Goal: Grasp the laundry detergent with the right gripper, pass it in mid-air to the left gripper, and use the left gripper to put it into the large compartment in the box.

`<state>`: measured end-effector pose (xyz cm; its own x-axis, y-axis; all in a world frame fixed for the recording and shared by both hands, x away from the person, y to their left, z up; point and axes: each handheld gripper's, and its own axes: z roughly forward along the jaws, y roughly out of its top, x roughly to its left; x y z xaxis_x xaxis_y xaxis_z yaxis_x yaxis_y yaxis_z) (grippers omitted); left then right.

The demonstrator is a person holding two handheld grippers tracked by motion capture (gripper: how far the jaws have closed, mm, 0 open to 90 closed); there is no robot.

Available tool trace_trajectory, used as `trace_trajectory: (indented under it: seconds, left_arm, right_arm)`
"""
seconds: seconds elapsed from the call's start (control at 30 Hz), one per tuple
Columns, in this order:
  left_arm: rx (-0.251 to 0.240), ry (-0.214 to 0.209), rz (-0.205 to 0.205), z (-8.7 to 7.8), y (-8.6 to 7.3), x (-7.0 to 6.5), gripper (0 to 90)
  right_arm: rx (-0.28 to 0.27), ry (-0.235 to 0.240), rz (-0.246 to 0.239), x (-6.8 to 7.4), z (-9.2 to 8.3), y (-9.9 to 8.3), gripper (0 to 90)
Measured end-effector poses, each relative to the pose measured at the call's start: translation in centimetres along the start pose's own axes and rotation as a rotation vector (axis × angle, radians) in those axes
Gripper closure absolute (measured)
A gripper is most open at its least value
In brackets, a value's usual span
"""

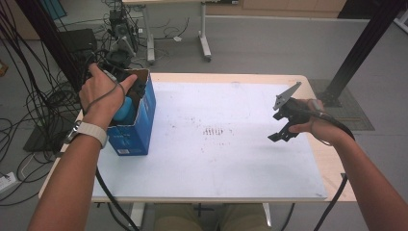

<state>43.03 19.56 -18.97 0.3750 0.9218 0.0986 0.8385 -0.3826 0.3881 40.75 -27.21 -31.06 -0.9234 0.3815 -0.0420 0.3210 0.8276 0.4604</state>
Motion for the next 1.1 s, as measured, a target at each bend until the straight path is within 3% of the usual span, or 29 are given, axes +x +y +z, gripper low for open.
trace_trajectory:
  seconds: [0.17,0.37,0.6,0.97,1.1]
  left_arm:
    - [-0.045,-0.038,0.083,-1.3,0.9,-1.5,4.6]
    - [-0.038,-0.086,0.225,-1.9,2.1,-3.9,4.7]
    - [-0.039,-0.145,0.353,-2.1,2.9,-6.6,4.8]
    - [-0.042,-0.199,0.518,-1.3,2.8,-9.8,5.9]
    - [-0.036,-0.220,0.561,-0.8,2.8,-10.6,5.8]
  right_arm:
    - [0.000,-0.006,0.002,-0.2,-0.3,0.0,11.2]
    - [-0.005,-0.006,0.004,-0.3,-0.4,-0.1,11.2]
    - [-0.007,-0.009,0.007,-0.5,-0.7,-0.1,11.2]
    - [-0.006,-0.009,0.009,-0.5,-0.7,-0.1,11.2]
    - [-0.006,-0.012,0.008,-0.5,-0.8,-0.1,11.1]
